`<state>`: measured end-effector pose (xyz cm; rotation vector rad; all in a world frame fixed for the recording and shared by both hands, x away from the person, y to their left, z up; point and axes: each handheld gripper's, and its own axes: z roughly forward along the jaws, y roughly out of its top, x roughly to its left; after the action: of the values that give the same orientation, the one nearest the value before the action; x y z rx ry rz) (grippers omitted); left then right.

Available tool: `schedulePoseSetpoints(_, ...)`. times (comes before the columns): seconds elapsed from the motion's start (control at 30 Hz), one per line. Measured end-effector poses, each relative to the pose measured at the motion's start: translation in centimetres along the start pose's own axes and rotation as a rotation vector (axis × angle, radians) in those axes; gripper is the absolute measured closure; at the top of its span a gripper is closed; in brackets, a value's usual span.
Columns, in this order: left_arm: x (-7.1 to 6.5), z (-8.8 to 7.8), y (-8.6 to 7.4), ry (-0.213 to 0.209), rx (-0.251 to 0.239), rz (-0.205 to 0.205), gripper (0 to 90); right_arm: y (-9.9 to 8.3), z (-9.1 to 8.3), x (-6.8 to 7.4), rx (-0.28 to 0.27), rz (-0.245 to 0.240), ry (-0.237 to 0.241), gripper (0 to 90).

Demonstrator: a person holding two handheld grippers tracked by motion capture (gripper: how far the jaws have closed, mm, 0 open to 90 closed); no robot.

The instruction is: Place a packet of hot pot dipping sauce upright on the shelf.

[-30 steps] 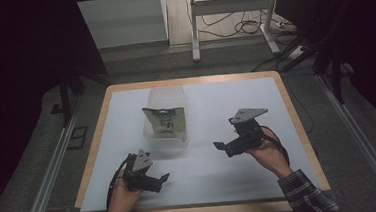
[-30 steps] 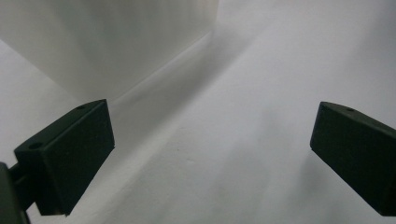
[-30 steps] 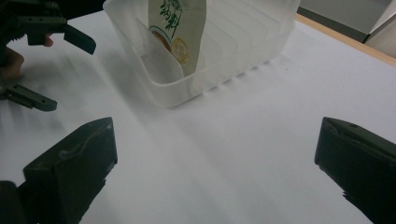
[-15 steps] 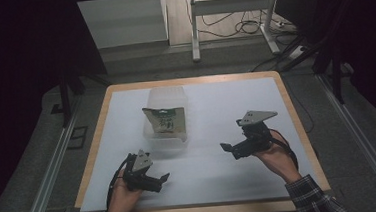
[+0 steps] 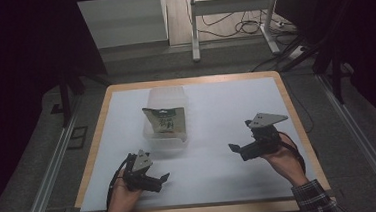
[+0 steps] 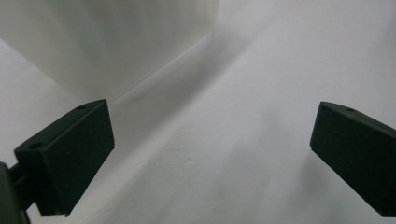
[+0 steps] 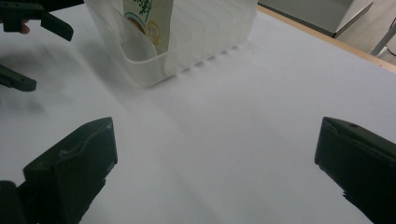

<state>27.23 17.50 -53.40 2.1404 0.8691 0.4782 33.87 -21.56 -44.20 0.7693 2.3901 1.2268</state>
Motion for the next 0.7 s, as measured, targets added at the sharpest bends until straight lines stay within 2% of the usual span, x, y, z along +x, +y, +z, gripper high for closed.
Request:
schedulePoseSetpoints(0.13, 0.0, 0.0, 0.0, -0.009, -0.006, -0.008, 0.0, -0.4, -0.3, -0.2, 0.004, -0.008, -0.017, 0.0)
schedulePoseSetpoints(0.27, 0.1, -0.1, 0.0, -0.01, -0.01, -0.014, 0.0, -0.8, -0.6, -0.3, -0.001, 0.01, -0.018, 0.0)
schedulePoseSetpoints(0.53, 0.1, -0.1, 0.0, -0.012, -0.012, -0.02, 0.0, -1.7, -1.2, -1.0, -0.006, 0.077, -0.027, 0.0)
schedulePoseSetpoints(0.63, 0.2, -0.1, 0.0, -0.01, -0.012, -0.02, 0.0, -1.9, -1.3, -1.1, 0.002, 0.075, -0.028, 0.0)
schedulePoseSetpoints(0.67, 0.2, -0.1, 0.0, -0.011, -0.012, -0.021, 0.0, -2.0, -1.4, -1.1, 0.02, 0.064, -0.047, 0.0)
schedulePoseSetpoints(0.7, 0.2, -0.1, 0.0, -0.011, -0.012, -0.021, 0.0, -2.0, -1.4, -1.1, 0.02, 0.064, -0.047, 0.0)
